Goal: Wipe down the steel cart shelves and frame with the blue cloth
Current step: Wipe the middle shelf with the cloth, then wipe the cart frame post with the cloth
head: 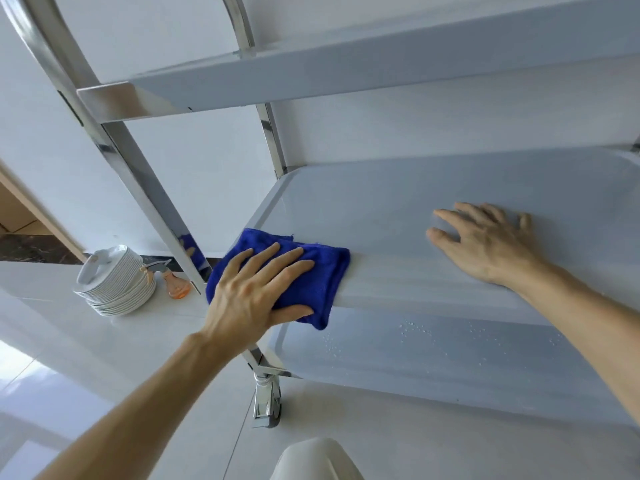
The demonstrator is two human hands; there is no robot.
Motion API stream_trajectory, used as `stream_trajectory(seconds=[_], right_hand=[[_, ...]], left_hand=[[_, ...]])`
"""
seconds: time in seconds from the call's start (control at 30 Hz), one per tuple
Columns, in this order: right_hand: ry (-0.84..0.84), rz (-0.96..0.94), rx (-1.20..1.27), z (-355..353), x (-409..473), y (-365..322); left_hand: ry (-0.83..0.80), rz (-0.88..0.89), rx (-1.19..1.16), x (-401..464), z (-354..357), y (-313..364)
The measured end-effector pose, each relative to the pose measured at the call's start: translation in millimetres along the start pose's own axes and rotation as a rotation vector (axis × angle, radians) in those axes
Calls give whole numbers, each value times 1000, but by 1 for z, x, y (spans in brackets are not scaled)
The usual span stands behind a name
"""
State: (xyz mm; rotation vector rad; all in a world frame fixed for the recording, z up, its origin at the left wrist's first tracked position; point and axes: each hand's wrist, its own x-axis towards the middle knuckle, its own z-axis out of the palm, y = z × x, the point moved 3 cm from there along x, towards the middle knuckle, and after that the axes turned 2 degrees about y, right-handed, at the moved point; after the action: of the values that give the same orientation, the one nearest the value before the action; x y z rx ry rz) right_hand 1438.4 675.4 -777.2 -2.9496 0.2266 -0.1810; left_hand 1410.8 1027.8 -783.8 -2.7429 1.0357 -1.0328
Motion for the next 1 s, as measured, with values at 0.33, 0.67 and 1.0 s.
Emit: stream_trajectory(seconds=[0.33, 0.67, 1.0], right_hand=[[-60, -114, 87, -5, -31, -93], [-80, -79, 23, 13, -36, -98], [-92, -77, 26, 9, -40, -101]], left_hand=[[-2, -176, -171, 2, -9, 10], [144, -719, -1025, -2, -47, -4], [653, -1296, -1440, -52, -132, -69]])
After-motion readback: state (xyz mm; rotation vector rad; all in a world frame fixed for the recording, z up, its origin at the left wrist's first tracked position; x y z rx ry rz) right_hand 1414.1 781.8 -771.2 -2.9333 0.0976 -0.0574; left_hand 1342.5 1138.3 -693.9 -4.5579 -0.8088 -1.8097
